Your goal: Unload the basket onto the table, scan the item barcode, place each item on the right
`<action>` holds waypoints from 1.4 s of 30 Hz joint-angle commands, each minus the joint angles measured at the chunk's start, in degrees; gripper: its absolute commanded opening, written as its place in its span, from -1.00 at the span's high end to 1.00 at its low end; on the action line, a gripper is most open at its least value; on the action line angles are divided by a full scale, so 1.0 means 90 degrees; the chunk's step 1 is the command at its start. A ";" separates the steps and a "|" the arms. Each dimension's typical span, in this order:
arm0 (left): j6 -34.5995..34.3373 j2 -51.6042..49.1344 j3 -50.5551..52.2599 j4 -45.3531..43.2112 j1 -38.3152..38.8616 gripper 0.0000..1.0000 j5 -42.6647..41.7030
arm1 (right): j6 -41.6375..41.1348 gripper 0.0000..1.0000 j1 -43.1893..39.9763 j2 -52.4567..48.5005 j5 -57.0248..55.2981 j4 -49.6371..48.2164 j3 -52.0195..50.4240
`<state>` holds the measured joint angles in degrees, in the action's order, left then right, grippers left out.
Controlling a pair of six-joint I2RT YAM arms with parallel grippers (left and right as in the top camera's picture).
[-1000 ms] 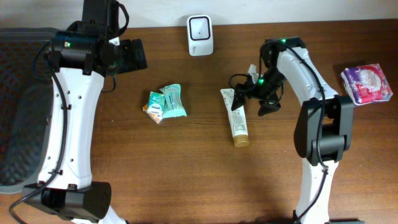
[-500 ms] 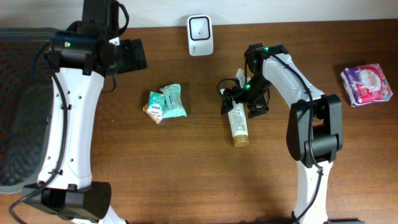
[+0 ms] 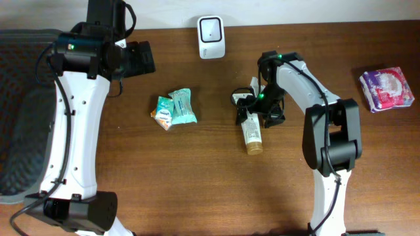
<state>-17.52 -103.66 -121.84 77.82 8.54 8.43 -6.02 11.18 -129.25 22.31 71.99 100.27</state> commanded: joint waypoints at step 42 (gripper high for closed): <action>0.0075 0.0017 -0.0061 -0.0012 -0.0010 -0.98 0.0046 | 0.1037 -0.42 -0.0869 0.0153 0.2191 -0.2416 -0.2538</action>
<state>-17.52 -103.66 -121.84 77.82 8.54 8.43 4.38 3.14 -124.92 49.01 52.40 81.80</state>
